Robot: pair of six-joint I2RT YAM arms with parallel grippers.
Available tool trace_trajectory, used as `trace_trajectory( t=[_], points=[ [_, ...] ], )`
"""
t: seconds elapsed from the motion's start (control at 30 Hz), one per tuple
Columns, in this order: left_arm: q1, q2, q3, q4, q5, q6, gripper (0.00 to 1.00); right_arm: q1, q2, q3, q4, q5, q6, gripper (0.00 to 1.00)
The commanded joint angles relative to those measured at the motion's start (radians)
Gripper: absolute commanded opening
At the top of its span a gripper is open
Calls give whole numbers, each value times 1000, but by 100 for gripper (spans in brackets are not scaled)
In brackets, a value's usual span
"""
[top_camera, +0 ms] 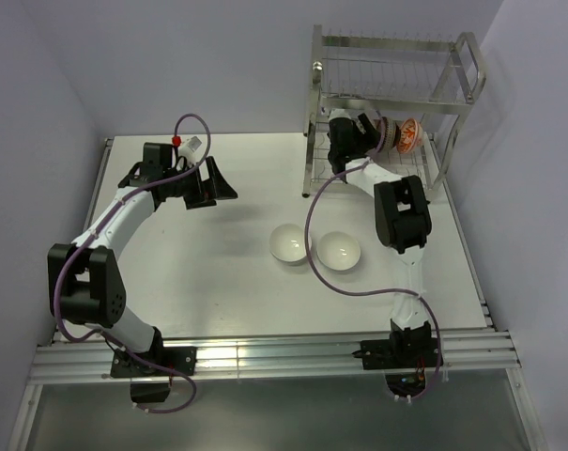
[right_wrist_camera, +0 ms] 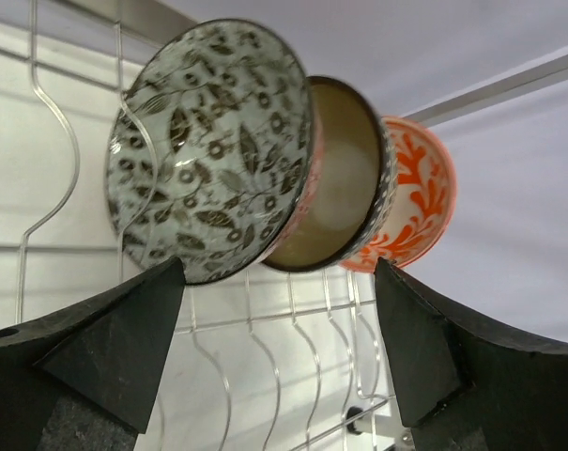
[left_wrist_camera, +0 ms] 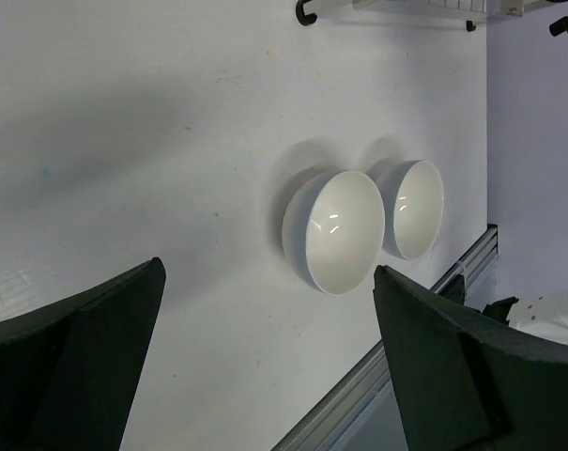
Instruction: Load the bowls into the dish rack
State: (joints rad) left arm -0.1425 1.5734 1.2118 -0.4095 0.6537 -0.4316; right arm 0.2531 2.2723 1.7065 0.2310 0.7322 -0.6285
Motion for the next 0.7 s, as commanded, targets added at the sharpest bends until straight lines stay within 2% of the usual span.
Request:
trace_trajectory(
  t=[0.0,0.3,0.5,0.67],
  points=[
    [3,-49,18,6,-3,-4,100,8,-126,-31,-41,-7,68,89],
    [1,-53,11,9,-3,-9,100,8,-224,-133,-131,-56,156,89],
    [1,-55,12,2,-3,-1,100,8,-234,-126,-188,-71,205,90],
    [0,-58,12,-14,-16,22,100,8,-301,-165,-254,-134,256,90]
  ],
)
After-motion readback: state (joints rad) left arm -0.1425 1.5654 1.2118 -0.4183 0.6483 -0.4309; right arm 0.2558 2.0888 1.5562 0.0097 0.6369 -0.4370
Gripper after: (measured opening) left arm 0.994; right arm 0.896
